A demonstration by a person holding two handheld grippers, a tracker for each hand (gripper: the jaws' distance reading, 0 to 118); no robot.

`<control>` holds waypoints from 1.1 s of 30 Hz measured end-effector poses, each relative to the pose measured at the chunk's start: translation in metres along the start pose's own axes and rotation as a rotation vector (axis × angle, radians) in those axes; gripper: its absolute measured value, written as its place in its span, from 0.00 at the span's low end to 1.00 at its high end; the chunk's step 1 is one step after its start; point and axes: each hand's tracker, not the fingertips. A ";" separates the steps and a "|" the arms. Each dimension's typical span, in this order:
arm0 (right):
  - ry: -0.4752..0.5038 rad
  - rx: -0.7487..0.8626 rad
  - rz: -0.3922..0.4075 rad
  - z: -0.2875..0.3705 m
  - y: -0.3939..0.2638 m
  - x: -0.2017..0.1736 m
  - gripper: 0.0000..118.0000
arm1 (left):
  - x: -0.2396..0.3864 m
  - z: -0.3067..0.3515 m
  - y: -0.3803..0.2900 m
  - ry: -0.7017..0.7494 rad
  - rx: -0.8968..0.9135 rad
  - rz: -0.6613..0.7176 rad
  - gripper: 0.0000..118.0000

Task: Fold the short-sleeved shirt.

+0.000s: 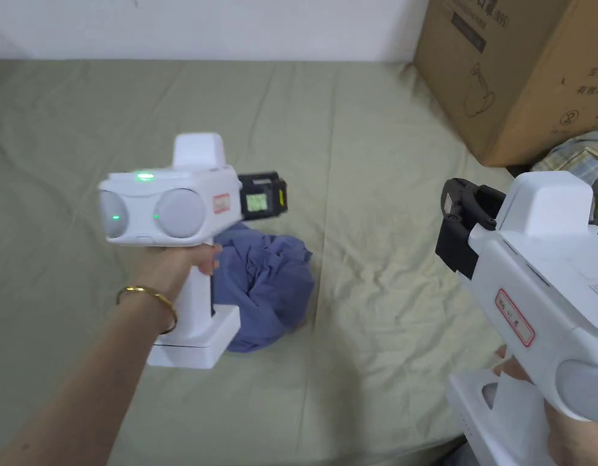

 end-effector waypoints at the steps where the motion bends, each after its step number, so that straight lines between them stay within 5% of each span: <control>1: 0.001 0.009 0.002 0.000 0.001 -0.002 0.00 | -0.001 0.023 0.005 0.044 0.081 -0.018 1.00; 7: 0.040 0.053 -0.001 0.000 0.000 -0.024 0.00 | -0.013 0.112 -0.012 0.262 0.326 -0.166 0.99; 9: 0.052 0.062 -0.001 0.001 -0.004 -0.031 0.00 | -0.017 0.123 -0.025 0.277 0.327 -0.165 0.91; 11: 0.069 0.066 -0.002 0.001 -0.008 -0.037 0.00 | -0.017 0.137 -0.039 0.296 0.344 -0.176 0.65; 12: 0.075 0.066 -0.003 0.002 -0.009 -0.039 0.00 | -0.017 0.142 -0.046 0.311 0.353 -0.192 0.39; 14: 0.079 0.068 -0.002 0.003 -0.011 -0.044 0.00 | -0.017 0.142 -0.056 0.343 0.351 -0.216 0.10; 18: 0.085 0.063 -0.004 0.004 -0.013 -0.043 0.00 | -0.024 0.147 -0.071 0.302 0.325 -0.139 0.00; 33: 0.091 0.019 -0.008 -0.001 -0.012 -0.036 0.00 | -0.035 0.135 -0.081 0.314 0.231 -0.104 0.00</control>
